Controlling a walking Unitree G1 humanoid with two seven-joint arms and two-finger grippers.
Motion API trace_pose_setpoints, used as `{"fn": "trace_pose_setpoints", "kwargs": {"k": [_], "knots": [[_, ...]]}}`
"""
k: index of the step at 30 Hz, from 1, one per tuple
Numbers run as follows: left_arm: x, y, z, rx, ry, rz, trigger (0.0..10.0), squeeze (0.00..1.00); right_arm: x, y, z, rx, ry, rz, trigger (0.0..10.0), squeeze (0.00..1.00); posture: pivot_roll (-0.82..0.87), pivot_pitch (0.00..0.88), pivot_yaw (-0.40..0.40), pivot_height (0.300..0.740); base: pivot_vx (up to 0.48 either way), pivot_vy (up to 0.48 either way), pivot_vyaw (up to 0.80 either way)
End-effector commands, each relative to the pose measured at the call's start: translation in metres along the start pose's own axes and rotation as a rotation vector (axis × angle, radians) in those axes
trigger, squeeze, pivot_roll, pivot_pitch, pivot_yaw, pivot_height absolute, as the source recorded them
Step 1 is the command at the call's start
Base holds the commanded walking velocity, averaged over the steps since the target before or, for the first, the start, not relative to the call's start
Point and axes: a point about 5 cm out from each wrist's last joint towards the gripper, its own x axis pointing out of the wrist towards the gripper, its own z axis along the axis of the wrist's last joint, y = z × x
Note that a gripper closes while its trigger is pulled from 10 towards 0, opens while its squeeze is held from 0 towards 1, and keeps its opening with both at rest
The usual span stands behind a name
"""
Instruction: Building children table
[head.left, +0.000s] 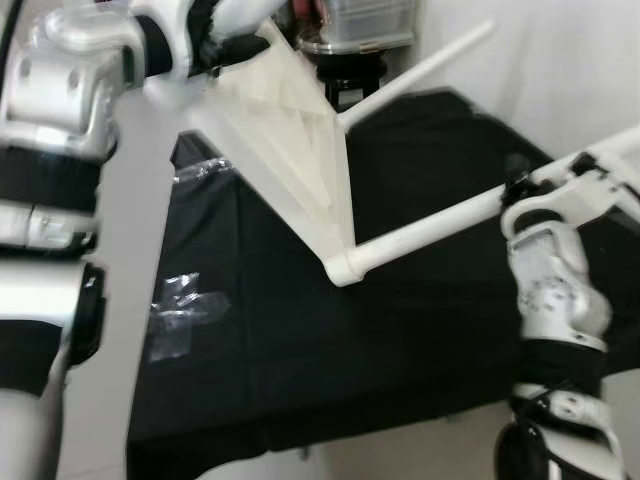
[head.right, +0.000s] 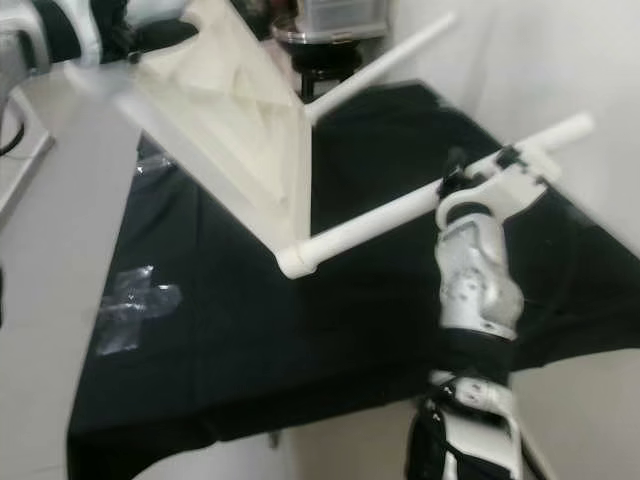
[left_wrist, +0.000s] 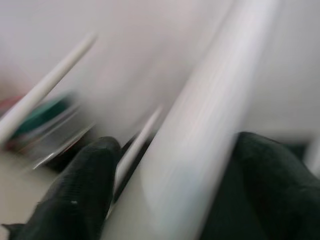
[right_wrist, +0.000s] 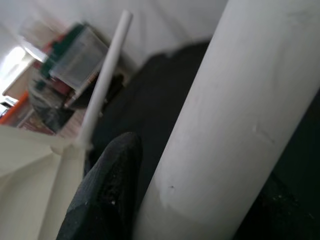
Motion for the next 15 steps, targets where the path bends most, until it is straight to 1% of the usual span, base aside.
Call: {"fn": "trace_pose_setpoints", "kwargs": {"k": [1,2,4,5,6,8,10,12,14,15], "knots": [[0.004,-0.025,0.067,0.034,-0.280,-0.123,10.0,1.00,-0.014,-0.036,-0.096,-0.311,0.397,-0.136,10.0,0.00,0.05,0.088,0.128,0.740,0.000,0.000,0.00],[0.004,-0.025,0.067,0.034,-0.280,-0.123,10.0,1.00,-0.014,-0.036,-0.096,-0.311,0.397,-0.136,10.0,0.00,0.05,0.088,0.128,0.740,0.000,0.000,0.00],[0.014,-0.028,0.060,-0.009,-0.257,-0.193,10.0,1.00,-0.011,-0.041,-0.096,-0.281,0.383,-0.208,10.0,0.00,0.06,0.096,0.129,0.740,0.000,0.000,0.00],[0.014,-0.028,0.060,-0.009,-0.257,-0.193,10.0,1.00,-0.011,-0.041,-0.096,-0.281,0.383,-0.208,10.0,0.00,0.06,0.096,0.129,0.740,0.000,0.000,0.00],[0.017,-0.030,0.056,-0.029,-0.242,-0.233,10.0,1.00,-0.009,-0.046,-0.092,-0.240,0.349,-0.273,10.0,1.00,0.06,0.104,0.127,0.740,0.000,0.000,0.00],[0.019,-0.030,0.056,-0.035,-0.241,-0.246,10.0,1.00,-0.008,-0.049,-0.091,-0.223,0.332,-0.297,10.0,1.00,0.06,0.104,0.125,0.740,0.000,0.000,0.00],[0.019,-0.029,0.055,-0.053,-0.239,-0.265,10.0,1.00,-0.006,-0.050,-0.091,-0.167,0.315,-0.332,10.0,1.00,0.06,0.106,0.121,0.740,0.000,0.000,0.00],[0.019,-0.029,0.054,-0.055,-0.238,-0.272,10.0,1.00,-0.005,-0.051,-0.091,-0.176,0.308,-0.351,10.0,1.00,0.06,0.108,0.118,0.740,0.000,0.000,0.00],[0.017,-0.030,0.053,-0.059,-0.239,-0.282,10.0,1.00,-0.007,-0.058,-0.092,-0.221,0.303,-0.400,10.0,1.00,0.06,0.110,0.109,0.740,0.000,0.000,0.00],[0.015,-0.031,0.053,-0.067,-0.242,-0.292,10.0,0.90,-0.008,-0.060,-0.092,-0.241,0.299,-0.418,10.0,1.00,0.05,0.109,0.101,0.740,0.000,0.000,0.00]]}}
